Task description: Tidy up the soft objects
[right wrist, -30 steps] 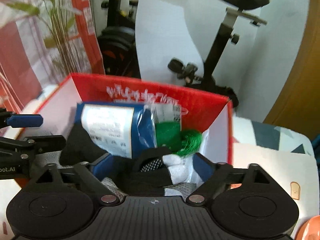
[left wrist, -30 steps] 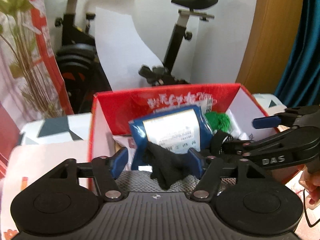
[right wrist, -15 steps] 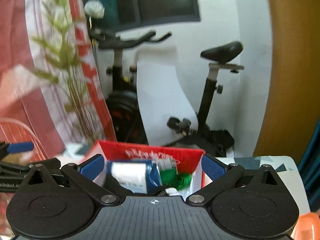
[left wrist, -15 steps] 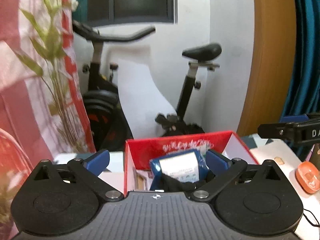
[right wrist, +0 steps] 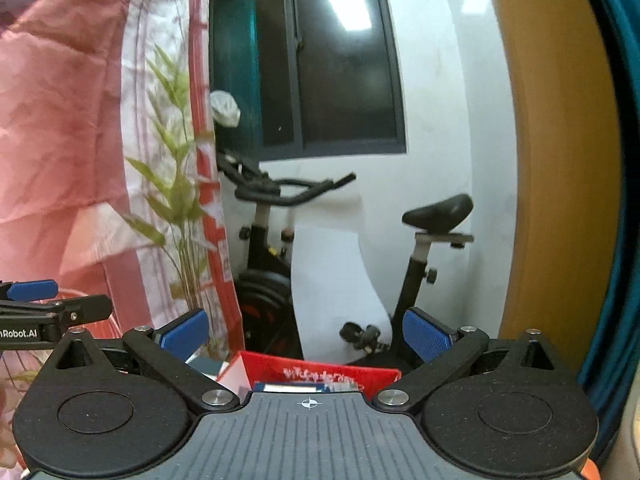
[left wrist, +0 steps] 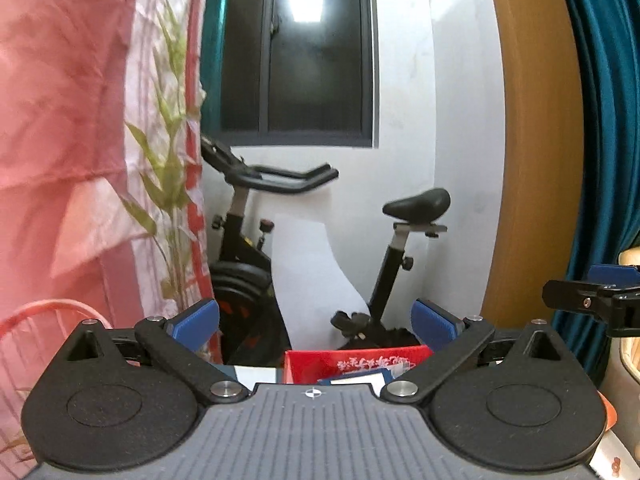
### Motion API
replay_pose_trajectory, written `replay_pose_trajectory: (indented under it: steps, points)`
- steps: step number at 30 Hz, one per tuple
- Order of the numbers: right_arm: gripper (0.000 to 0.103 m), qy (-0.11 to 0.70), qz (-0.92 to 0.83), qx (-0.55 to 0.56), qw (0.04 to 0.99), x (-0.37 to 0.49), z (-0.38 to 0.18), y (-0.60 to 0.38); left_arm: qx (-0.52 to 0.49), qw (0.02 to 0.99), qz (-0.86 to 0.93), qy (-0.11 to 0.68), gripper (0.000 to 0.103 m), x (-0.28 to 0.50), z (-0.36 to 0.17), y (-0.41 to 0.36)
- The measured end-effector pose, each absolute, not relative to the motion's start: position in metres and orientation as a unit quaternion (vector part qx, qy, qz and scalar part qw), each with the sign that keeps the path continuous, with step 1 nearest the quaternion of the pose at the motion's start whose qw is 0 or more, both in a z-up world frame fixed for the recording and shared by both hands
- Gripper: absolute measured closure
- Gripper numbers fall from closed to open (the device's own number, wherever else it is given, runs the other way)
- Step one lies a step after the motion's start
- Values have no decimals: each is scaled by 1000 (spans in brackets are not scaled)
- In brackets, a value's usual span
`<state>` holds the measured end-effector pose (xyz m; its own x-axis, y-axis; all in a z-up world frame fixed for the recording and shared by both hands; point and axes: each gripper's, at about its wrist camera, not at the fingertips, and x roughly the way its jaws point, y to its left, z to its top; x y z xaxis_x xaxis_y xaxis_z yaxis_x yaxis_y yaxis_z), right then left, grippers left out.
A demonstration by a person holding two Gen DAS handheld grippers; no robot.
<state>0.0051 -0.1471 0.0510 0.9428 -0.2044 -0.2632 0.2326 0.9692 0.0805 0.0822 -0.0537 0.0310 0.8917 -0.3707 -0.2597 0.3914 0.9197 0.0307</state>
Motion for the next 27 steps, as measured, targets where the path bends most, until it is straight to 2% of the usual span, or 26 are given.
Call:
replay_pose_trajectory:
  steps: [5, 12, 27]
  points:
    - [0, 111, -124, 37, 985, -25, 69, -129, 68, 977, -174, 106, 0, 43, 46, -53]
    - [0, 95, -144, 40, 984, -65, 80, -111, 37, 981, -158, 110, 0, 2, 54, -33]
    - [0, 99, -154, 36, 983, -83, 81, -109, 42, 984, -135, 109, 0, -8, 57, -19]
